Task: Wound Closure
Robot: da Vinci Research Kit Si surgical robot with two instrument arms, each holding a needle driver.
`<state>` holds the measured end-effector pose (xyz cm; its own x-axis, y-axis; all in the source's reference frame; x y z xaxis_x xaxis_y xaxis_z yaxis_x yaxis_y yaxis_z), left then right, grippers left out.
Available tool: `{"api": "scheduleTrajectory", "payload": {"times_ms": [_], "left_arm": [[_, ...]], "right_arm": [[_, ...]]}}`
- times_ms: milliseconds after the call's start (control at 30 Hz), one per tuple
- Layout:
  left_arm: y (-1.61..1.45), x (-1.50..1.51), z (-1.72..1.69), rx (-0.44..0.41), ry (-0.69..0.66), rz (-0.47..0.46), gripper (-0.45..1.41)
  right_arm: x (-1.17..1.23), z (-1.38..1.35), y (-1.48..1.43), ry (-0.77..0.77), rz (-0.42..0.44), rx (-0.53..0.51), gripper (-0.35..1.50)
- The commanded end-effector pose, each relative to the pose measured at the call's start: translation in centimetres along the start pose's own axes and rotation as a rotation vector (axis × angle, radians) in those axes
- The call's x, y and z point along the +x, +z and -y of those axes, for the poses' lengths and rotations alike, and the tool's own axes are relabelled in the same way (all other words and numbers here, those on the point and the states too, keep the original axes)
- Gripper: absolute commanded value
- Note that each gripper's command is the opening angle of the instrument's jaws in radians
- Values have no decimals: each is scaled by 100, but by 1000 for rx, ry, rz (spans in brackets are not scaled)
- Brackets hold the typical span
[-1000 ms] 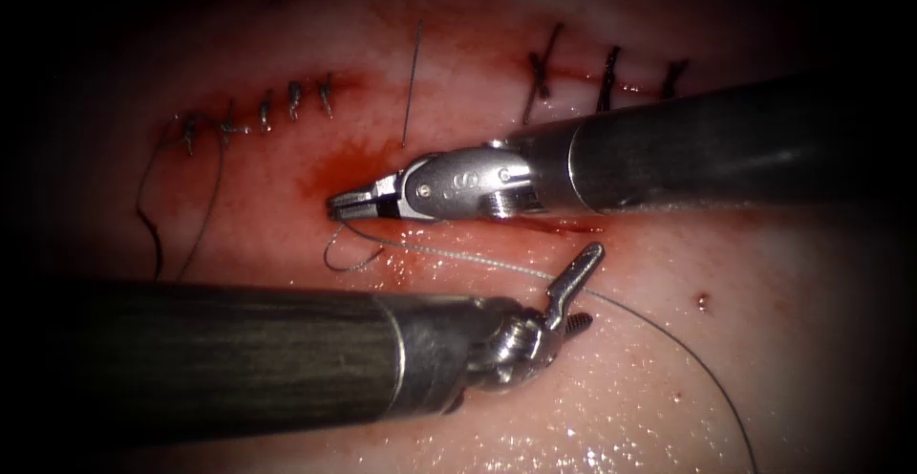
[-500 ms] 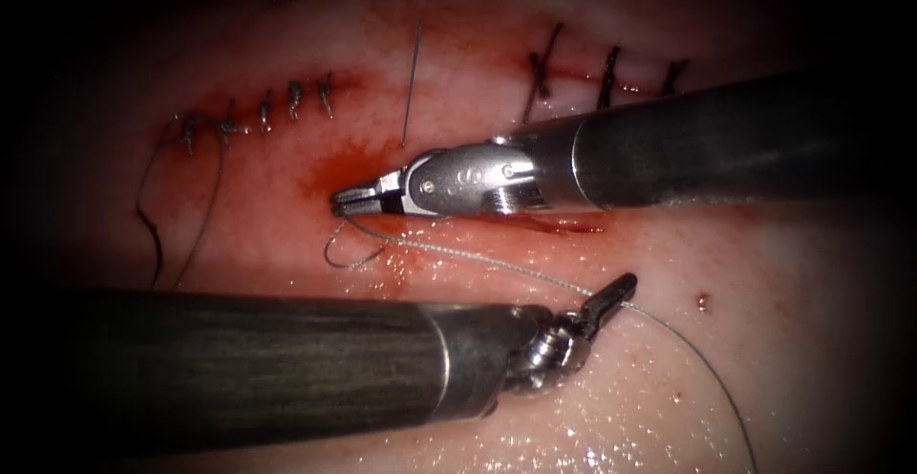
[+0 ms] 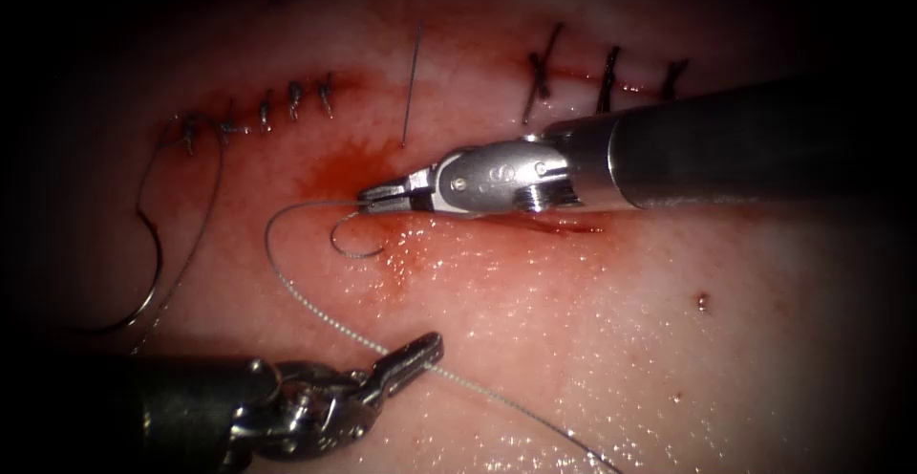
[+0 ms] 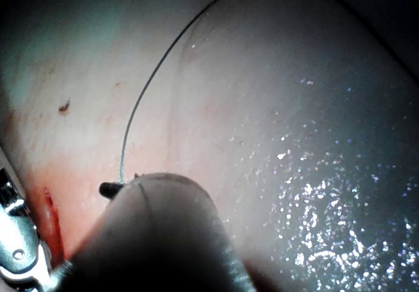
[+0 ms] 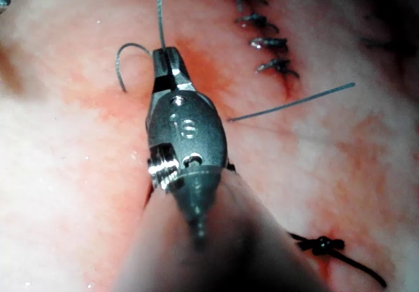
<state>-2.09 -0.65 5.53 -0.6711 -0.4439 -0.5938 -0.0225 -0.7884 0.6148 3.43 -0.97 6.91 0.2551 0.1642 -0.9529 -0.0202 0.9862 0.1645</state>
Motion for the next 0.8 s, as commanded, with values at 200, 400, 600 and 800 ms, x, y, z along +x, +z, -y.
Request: {"api": "scheduleTrajectory", "payload": {"times_ms": [200,400,600,800], "left_arm": [[-89,-52,23,-38,-20,79,-45],[-139,-112,39,-44,-22,173,-45],[-142,-146,43,-50,-15,225,-45],[-133,-158,43,-47,-12,248,-45]], "right_arm": [[20,1,-18,36,-51,-6,-35],[74,4,-31,79,-72,0,-35],[93,15,-22,85,-80,7,-35],[96,5,-21,103,-73,-41,46]]}}
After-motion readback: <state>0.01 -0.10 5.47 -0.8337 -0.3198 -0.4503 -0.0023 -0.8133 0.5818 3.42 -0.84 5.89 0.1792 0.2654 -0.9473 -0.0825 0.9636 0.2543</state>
